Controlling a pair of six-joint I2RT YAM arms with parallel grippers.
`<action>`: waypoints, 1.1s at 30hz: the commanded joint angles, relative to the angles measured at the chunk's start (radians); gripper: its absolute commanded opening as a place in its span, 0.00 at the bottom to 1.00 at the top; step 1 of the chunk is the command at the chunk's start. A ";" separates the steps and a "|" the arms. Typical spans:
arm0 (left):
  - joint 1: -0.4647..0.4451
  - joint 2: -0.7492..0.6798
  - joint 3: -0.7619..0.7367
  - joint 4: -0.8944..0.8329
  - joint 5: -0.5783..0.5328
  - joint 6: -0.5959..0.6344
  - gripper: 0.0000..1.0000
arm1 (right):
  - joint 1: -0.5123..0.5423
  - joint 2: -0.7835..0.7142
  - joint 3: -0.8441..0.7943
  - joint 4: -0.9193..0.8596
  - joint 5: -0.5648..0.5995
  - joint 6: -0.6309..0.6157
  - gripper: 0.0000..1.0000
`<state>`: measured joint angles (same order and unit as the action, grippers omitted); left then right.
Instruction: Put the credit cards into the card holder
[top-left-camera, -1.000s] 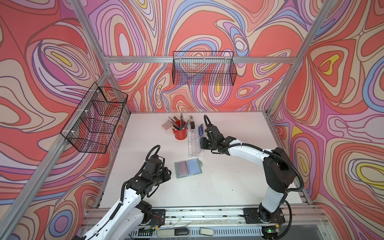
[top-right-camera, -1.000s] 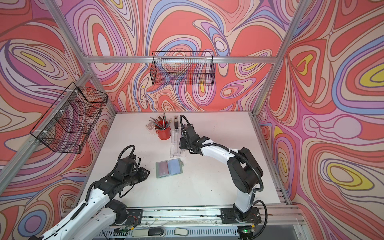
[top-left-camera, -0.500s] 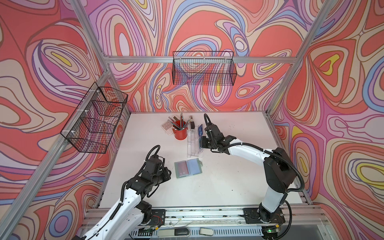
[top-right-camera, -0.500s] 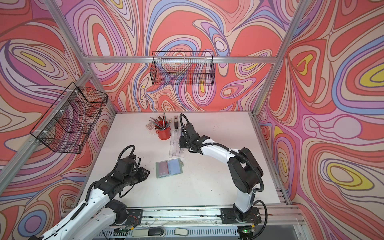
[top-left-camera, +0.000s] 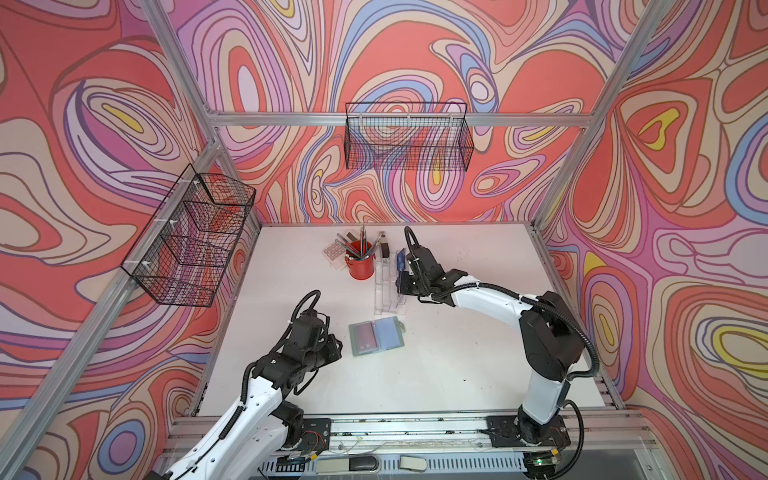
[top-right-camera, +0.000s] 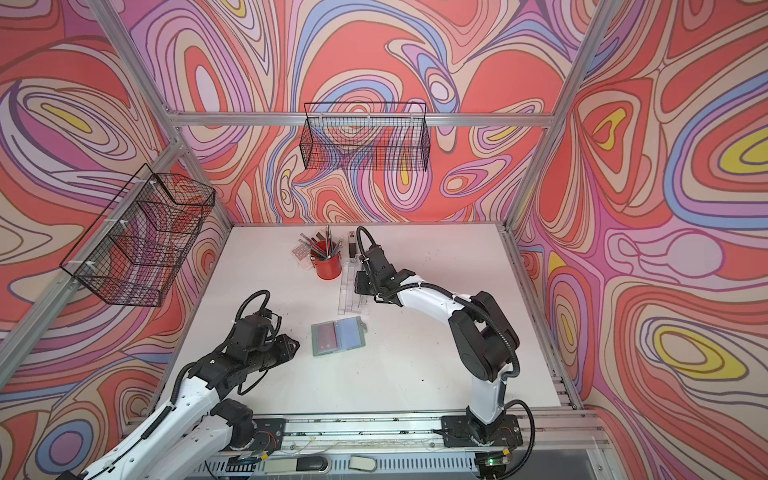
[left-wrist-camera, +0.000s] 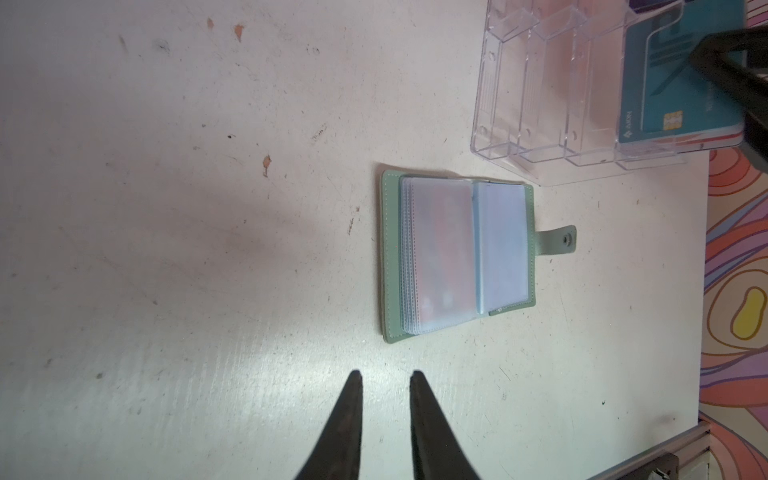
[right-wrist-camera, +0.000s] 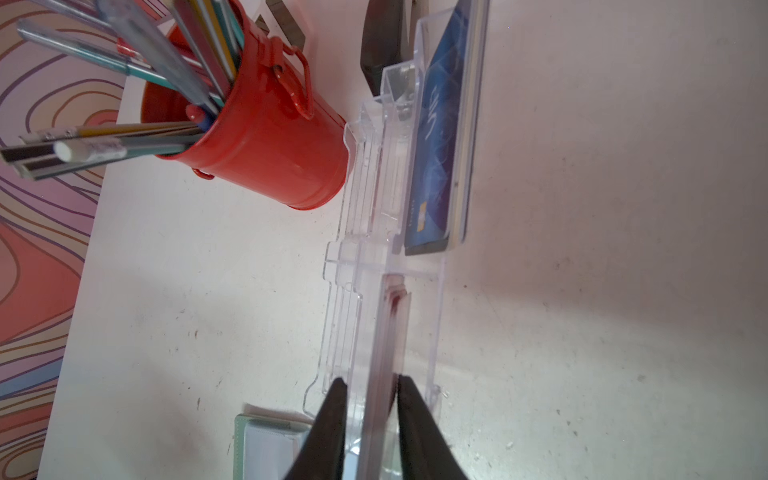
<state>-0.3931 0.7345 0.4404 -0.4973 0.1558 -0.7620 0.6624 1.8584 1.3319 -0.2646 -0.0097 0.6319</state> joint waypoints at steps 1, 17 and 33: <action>-0.001 -0.004 -0.003 -0.013 -0.016 0.009 0.24 | -0.001 0.031 0.039 -0.008 0.003 0.003 0.26; 0.000 0.001 -0.004 -0.010 -0.020 0.009 0.23 | -0.001 -0.010 0.034 -0.003 -0.035 0.006 0.34; 0.000 -0.013 -0.002 -0.024 -0.022 0.006 0.23 | -0.002 -0.077 -0.007 0.019 -0.050 0.009 0.30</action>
<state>-0.3931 0.7338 0.4404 -0.4976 0.1524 -0.7620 0.6621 1.8149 1.3407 -0.2642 -0.0505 0.6384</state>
